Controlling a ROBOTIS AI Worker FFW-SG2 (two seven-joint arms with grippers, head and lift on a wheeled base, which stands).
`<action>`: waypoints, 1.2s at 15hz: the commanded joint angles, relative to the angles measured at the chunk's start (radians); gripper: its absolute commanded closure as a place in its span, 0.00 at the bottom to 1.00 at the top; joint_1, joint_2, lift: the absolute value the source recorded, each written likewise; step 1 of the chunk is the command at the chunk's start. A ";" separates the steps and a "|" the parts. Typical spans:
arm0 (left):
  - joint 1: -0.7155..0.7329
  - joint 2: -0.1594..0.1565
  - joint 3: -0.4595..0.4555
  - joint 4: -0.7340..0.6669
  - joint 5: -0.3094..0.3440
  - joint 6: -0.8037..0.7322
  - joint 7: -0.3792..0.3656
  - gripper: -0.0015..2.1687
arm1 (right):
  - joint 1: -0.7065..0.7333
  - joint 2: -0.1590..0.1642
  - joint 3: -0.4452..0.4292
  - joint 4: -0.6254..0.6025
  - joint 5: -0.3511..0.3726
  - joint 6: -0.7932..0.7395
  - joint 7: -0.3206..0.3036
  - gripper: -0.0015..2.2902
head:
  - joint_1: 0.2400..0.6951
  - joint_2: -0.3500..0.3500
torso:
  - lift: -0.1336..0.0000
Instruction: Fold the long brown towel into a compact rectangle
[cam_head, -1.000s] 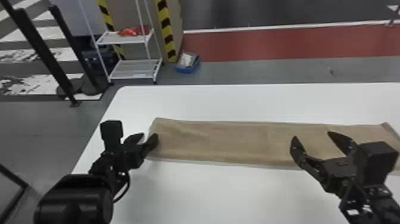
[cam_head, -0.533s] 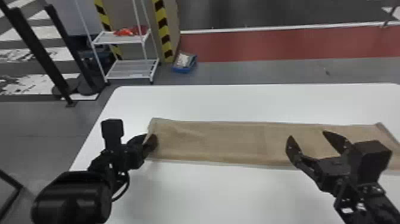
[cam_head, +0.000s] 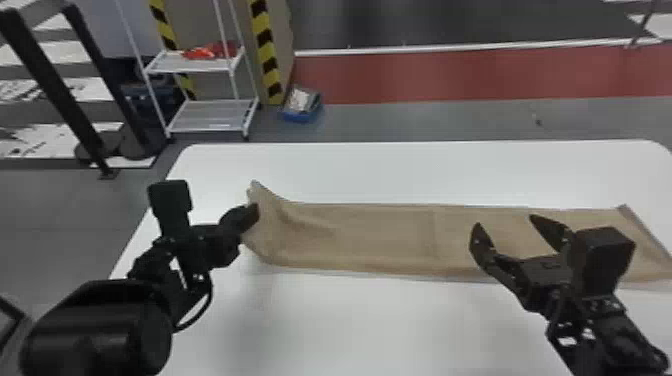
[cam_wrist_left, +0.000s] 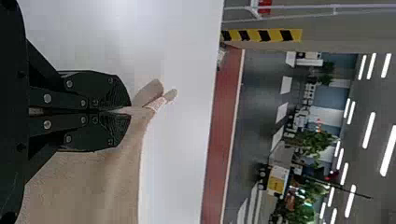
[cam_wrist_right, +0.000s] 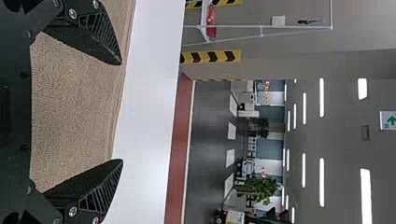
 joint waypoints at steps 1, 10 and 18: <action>0.011 -0.019 -0.008 -0.127 0.076 0.038 0.022 0.80 | -0.029 0.004 0.002 0.028 0.014 0.009 0.000 0.06 | 1.00 0.62 | 0.09; 0.000 -0.082 -0.028 -0.332 0.399 0.152 0.085 0.80 | -0.187 0.004 0.008 0.283 -0.028 -0.006 0.196 0.74 | 1.00 0.52 | 0.09; -0.084 -0.033 0.166 -0.340 0.787 0.376 0.103 0.80 | -0.316 0.004 0.188 0.477 -0.064 -0.006 0.215 0.74 | 1.00 0.62 | 0.09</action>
